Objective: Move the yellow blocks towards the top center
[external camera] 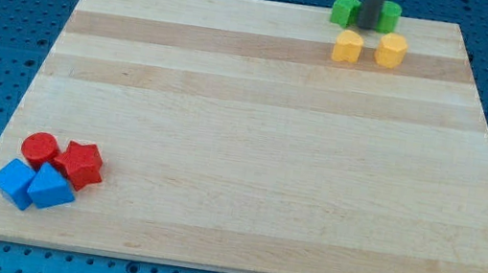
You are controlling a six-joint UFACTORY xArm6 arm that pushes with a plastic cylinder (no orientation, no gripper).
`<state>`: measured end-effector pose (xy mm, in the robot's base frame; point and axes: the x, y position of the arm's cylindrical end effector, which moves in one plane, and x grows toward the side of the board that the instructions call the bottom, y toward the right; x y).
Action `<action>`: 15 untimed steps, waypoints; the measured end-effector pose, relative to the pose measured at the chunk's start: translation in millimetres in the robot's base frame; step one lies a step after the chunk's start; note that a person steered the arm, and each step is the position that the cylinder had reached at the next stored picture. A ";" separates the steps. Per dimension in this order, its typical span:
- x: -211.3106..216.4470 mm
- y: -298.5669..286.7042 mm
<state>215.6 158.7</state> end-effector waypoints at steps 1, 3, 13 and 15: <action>20.4 24.4; 36.3 70.5; 63.2 -232.5; 21.5 -165.7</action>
<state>237.1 -7.0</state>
